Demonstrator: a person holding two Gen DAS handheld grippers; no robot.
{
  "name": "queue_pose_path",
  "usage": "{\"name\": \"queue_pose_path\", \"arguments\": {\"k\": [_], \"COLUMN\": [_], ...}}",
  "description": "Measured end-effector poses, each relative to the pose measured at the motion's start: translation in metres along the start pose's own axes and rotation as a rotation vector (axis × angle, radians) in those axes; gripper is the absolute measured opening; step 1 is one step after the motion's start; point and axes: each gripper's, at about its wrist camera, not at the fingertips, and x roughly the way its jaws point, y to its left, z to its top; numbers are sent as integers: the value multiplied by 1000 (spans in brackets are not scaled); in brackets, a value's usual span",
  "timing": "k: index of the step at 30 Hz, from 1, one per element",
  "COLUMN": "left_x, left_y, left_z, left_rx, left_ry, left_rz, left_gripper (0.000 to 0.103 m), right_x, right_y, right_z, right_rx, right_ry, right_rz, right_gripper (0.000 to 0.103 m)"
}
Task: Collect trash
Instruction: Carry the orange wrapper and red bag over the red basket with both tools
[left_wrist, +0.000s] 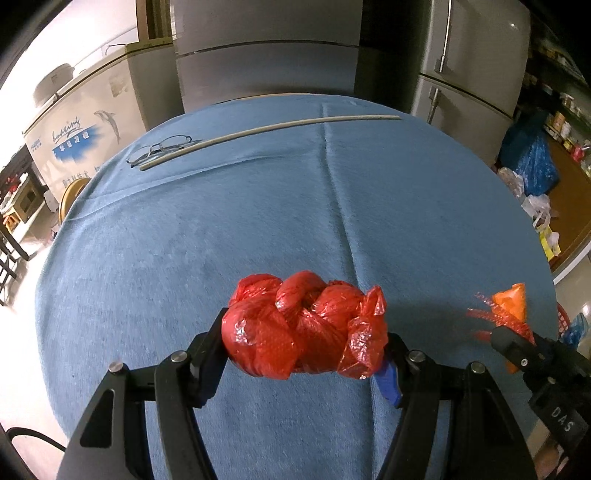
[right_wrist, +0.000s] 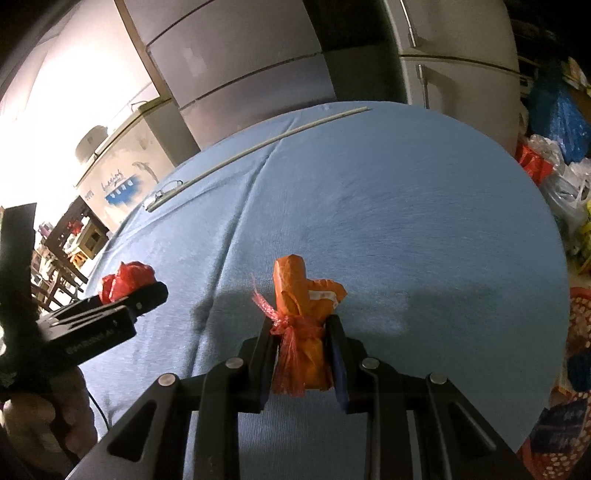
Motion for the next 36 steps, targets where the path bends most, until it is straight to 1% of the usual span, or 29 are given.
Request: {"name": "queue_pose_path", "arguments": {"k": [6, 11, 23, 36], "left_x": [-5, -10, -22, -36], "left_y": [-14, -30, -77, -123], "left_z": [-9, -14, -18, -26], "left_rx": [28, 66, 161, 252], "left_ry": [1, -1, -9, -22], "left_rz": [-20, -43, -95, -131], "left_gripper": [69, 69, 69, 69], "right_x": [-13, -25, -69, -115], "right_y": [-9, -26, -77, -130], "right_z": [-6, -14, -33, -60], "right_rx": [25, 66, 167, 267], "right_ry": [-15, -29, -93, -150], "right_rz": [-11, -31, -90, -169], "right_gripper": [28, 28, 28, 28]}}
